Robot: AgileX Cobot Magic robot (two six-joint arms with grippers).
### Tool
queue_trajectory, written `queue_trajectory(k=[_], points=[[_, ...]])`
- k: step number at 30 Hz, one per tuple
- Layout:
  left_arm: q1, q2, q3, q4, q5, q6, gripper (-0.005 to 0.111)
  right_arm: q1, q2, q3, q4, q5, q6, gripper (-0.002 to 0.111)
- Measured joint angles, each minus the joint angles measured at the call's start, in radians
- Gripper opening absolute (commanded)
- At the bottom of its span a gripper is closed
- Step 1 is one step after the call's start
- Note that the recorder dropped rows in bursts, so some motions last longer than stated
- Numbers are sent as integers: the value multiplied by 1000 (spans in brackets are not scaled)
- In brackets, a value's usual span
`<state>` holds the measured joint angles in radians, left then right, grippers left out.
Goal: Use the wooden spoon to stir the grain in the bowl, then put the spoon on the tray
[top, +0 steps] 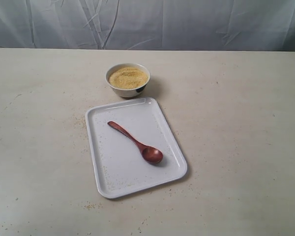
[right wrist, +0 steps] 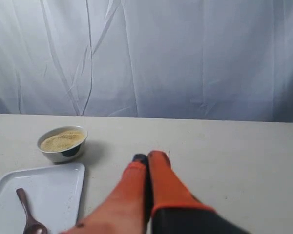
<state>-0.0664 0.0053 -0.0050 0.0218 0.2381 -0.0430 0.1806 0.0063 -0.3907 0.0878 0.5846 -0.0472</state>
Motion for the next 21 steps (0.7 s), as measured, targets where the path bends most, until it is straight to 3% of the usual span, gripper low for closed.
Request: queue_trajectory(k=[15, 21], points=[[0, 0, 0, 0, 0, 0, 0, -5, 0, 0, 28, 9, -2, 0], [0, 0, 0, 0, 0, 0, 0, -91, 0, 0, 34, 9, -2, 0]])
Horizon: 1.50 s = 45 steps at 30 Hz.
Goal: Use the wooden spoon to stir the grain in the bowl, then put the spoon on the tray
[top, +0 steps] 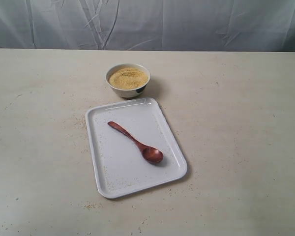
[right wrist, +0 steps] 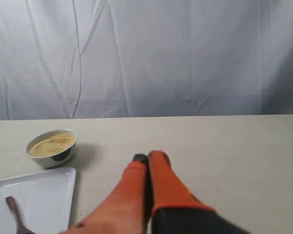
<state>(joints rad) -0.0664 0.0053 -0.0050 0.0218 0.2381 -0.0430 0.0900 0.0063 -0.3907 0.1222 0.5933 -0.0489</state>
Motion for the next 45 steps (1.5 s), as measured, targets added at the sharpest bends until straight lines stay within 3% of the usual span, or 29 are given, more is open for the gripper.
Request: queue_trajectory(k=[7, 22, 32, 45], points=[[0, 0, 0, 0, 0, 0, 0, -133, 0, 0, 2, 0, 0, 0], [0, 0, 0, 0, 0, 0, 0, -143, 0, 36, 12, -11, 0, 0], [0, 0, 0, 0, 0, 0, 0, -8, 0, 138, 4, -56, 2, 0], [0, 0, 0, 0, 0, 0, 0, 1, 0, 292, -87, -185, 2, 0]])
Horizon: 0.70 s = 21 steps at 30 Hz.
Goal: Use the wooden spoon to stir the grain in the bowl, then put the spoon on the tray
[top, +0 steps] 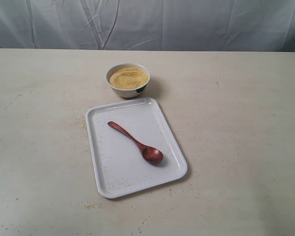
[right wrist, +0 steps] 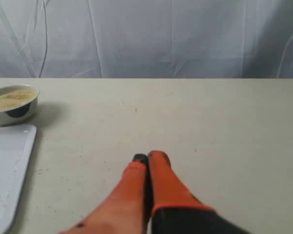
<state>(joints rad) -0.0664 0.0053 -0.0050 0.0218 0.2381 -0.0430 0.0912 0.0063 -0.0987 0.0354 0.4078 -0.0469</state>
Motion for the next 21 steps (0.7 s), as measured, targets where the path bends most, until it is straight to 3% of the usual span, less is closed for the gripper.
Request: queue_trajectory(k=[7, 21], points=[[0, 0, 0, 0, 0, 0, 0, 0, 0, 90, 0, -12, 0, 0], [0, 0, 0, 0, 0, 0, 0, 0, 0, 94, 0, -45, 0, 0]])
